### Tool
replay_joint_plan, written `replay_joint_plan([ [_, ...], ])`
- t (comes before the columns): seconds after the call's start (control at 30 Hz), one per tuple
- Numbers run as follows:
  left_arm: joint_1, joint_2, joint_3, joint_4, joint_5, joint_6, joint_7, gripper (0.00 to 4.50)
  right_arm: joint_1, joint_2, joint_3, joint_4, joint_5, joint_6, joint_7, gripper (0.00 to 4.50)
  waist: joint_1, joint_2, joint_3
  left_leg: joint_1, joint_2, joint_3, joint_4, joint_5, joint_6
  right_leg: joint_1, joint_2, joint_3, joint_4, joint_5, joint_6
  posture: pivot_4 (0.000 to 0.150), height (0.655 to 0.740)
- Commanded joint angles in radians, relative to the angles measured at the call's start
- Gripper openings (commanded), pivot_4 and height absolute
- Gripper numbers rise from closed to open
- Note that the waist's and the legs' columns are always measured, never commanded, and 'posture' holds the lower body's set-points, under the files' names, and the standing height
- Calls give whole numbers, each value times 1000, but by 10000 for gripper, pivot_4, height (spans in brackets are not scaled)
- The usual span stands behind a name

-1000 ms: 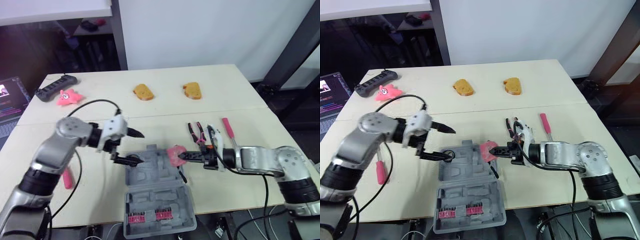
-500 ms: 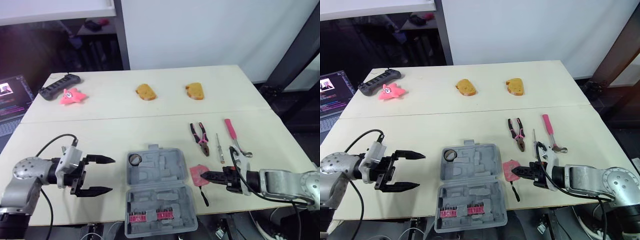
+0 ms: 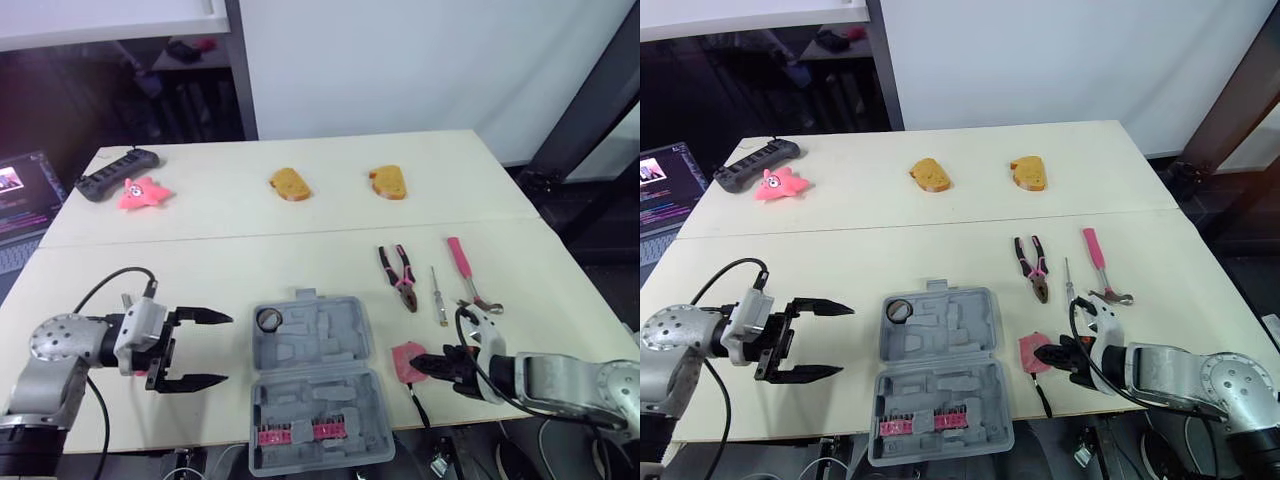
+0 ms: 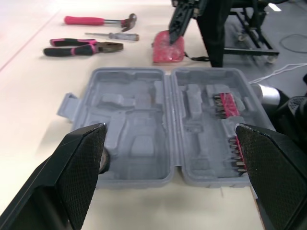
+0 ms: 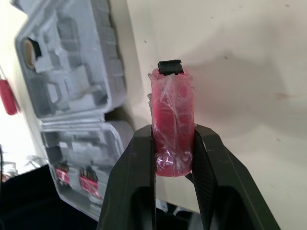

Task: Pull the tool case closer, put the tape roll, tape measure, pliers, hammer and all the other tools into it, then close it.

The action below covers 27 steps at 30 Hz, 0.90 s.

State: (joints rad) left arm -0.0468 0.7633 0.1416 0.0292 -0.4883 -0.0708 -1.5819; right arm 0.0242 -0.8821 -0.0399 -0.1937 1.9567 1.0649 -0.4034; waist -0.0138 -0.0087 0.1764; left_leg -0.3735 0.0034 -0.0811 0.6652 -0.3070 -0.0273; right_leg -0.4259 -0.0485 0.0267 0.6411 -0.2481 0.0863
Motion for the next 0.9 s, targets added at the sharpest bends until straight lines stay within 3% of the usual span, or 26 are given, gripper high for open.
replay_joint_plan([
  [0.03,-9,10,0,-8,-6,-20,-1,44766,7,23,10,-33,16,-15,-26,7363,0,0,0,0,0,0,0,0,0,0,0,0,0,0,0,1500,7400],
  [0.1,-11,10,-4,-4,-4,-25,1,44766,16,29,15,-32,16,-28,-51,7363,0,0,0,0,1,0,0,0,0,0,1,0,0,0,-1,1500,7400],
  [0.27,-8,12,-7,-3,-6,-27,0,45000,24,18,-5,-43,16,-48,-69,25366,0,0,0,0,1,0,0,0,0,0,1,0,-1,-1,-2,1500,7400],
  [0.4,-7,10,-14,-2,-4,-28,3,45000,24,-7,-39,-59,16,-44,-53,43829,0,0,0,0,1,1,0,0,0,0,1,0,-1,-1,-2,1500,7400],
  [0.57,-5,8,-20,-3,-2,-27,5,45000,28,-76,-81,-78,16,-11,-3,44527,1,0,0,0,2,1,0,0,0,0,1,0,-2,-1,-2,1500,7400],
  [0.67,-3,7,-20,-1,-2,-28,5,45000,-40,-153,-102,-117,-45,46,119,44527,-2,6,3,0,2,2,0,0,0,0,2,1,-2,-1,-3,1500,7400],
  [0.73,-2,8,-19,0,-2,-30,5,45000,-97,-281,-43,-285,-392,12,440,44527,-5,11,5,0,3,3,0,0,0,0,3,2,-3,0,-3,1500,7400],
  [0.8,-2,8,-20,2,-2,-31,7,45000,-53,-457,107,-417,-890,-282,813,44527,-2,12,5,0,3,3,-1,0,0,-1,3,1,-4,0,-3,1500,7400],
  [0.9,-1,8,-22,0,-3,-32,12,45000,-15,-527,268,-373,-1321,-653,1124,44527,4,10,5,-1,6,0,-3,0,0,0,7,-4,-8,-1,0,1500,7400],
])
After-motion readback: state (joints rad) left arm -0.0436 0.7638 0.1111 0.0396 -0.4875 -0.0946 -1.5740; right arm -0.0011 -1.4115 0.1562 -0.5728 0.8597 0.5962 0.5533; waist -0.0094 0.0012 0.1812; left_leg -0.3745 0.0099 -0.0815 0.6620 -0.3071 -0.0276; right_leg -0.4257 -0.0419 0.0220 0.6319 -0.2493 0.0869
